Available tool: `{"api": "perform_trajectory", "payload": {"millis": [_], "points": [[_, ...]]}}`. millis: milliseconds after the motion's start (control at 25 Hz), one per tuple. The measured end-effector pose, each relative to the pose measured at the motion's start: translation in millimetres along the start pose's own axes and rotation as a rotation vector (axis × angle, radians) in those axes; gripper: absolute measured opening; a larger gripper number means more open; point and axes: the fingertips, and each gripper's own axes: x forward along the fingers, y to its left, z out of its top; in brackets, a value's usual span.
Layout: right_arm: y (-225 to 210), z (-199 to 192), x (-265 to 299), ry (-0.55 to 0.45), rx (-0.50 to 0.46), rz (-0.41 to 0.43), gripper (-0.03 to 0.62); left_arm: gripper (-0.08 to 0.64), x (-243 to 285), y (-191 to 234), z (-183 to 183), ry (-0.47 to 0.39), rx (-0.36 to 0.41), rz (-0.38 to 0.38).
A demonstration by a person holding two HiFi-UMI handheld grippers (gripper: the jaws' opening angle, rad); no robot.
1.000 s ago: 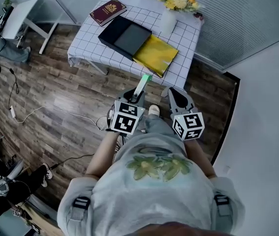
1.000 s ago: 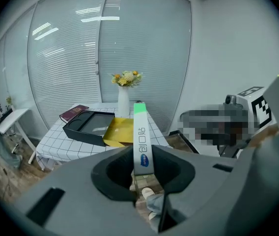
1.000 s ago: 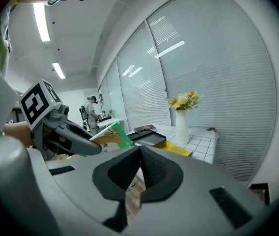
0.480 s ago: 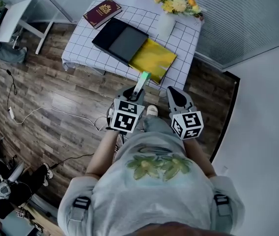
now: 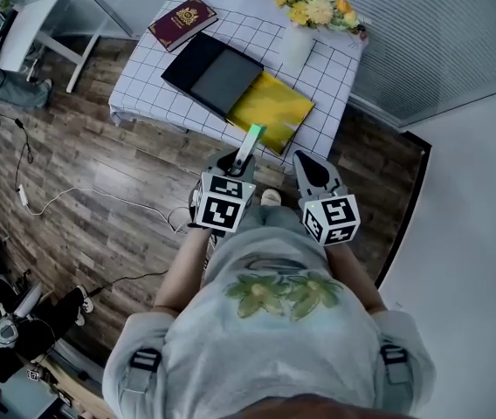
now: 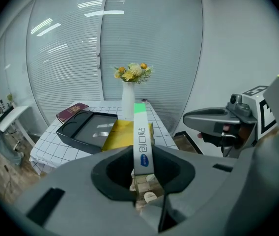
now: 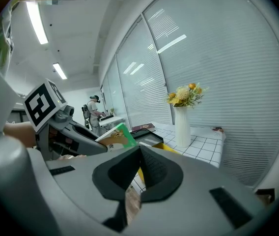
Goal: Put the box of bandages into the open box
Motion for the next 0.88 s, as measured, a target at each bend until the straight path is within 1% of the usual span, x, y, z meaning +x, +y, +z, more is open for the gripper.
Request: {"api": "perform_trajectory", "payload": {"millis": [280,480,720,880], "points": [[-3,8,-2,-0.008,0.005,0.002,0.006,0.1,16,-7,-5,0.041,0.009,-0.016],[-10,8,-3,-0.011,0.006,-0.011,0.006,0.101,27,-16,-2,0.047,0.034,-0.029],[-14,6,5,0.009,0.018,-0.03,0.006,0.101,33,-7,0,0.063,0.034,-0.052],[-17,7,15,0.016,0.028,-0.045,0.006,0.101,41,1,7,0.07,0.049,-0.07]]}}
